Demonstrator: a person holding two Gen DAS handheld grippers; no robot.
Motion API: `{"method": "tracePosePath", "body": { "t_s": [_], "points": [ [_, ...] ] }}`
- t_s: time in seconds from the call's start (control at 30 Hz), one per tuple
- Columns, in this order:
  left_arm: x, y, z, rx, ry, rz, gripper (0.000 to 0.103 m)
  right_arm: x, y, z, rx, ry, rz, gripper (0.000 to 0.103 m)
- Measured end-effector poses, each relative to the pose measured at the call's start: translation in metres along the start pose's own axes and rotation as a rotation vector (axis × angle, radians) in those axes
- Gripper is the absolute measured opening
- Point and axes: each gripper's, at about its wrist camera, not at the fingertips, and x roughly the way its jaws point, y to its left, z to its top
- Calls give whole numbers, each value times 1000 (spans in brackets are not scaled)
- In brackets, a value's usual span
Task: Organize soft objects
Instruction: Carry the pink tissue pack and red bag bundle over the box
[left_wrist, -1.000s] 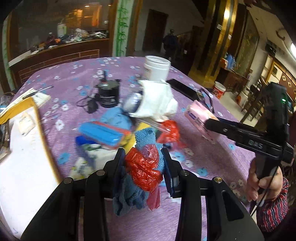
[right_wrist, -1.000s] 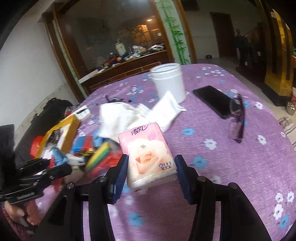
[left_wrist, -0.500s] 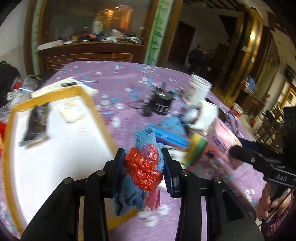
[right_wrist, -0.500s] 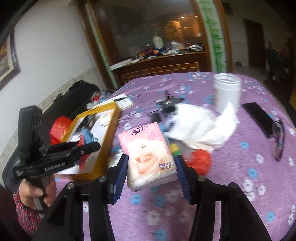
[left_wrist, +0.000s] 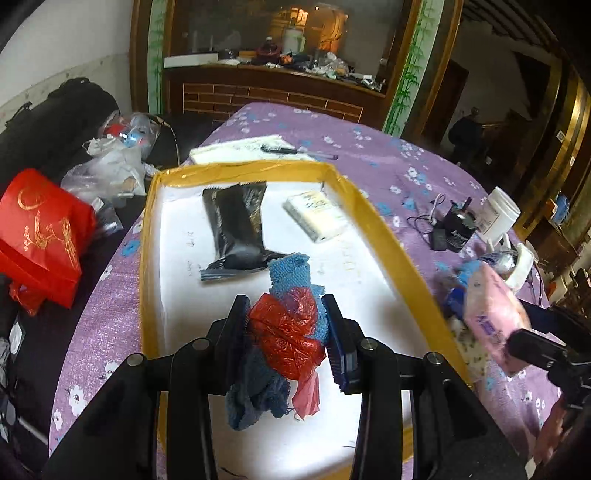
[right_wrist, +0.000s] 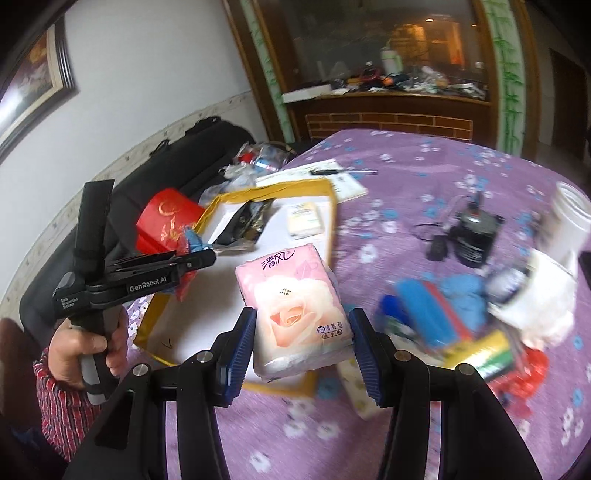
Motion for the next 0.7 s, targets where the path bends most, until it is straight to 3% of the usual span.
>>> {"method": "tracePosePath", "body": {
  "t_s": [0.3,0.7],
  "points": [
    [17,18,-3,-11,43,1,37,61,32,20,-31,84,-40,52],
    [32,27,-2,-16,82,-19,37,104,27,28,4,165,-49,52]
  ]
}}
